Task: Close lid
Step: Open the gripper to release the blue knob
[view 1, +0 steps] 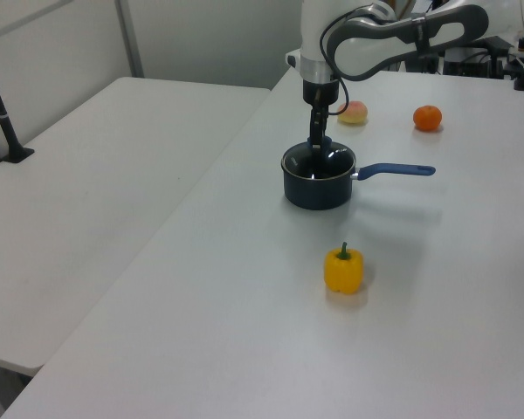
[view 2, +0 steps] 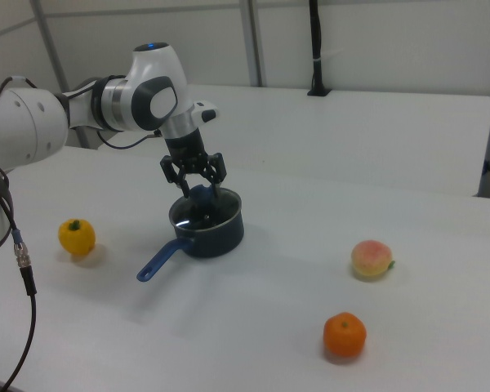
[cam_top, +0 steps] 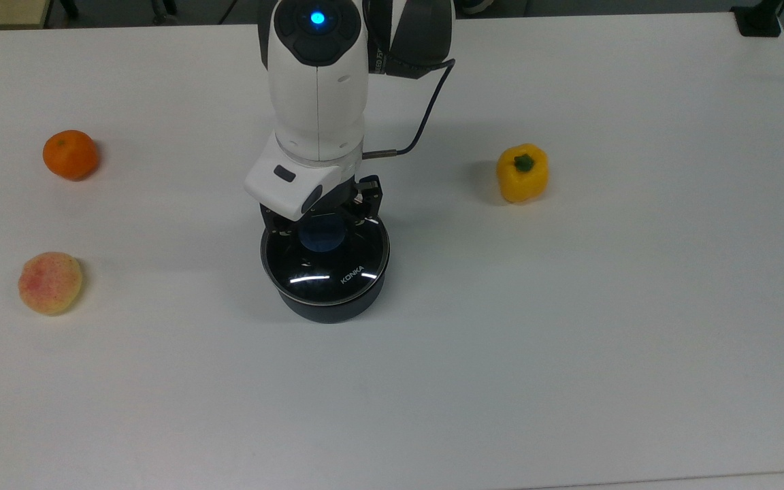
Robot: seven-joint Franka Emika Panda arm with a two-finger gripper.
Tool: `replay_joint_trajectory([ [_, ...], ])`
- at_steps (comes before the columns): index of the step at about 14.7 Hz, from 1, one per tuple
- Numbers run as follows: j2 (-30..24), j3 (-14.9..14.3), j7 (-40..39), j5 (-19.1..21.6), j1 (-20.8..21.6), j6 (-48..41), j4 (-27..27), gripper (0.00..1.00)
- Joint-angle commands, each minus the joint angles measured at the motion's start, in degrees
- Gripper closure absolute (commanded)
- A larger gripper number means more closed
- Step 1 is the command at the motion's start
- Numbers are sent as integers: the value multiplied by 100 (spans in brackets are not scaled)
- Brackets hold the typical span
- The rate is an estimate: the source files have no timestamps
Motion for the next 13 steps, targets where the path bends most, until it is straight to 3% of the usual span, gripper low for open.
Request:
replay_joint_trajectory([
  [1,-282,11,218,-98,31,116,-275,0],
  [7,-1380,11,288,-63,-5,2,-1065,0],
  [13,-2531,19,1694,-37,-110,-1314,-1224,0],
])
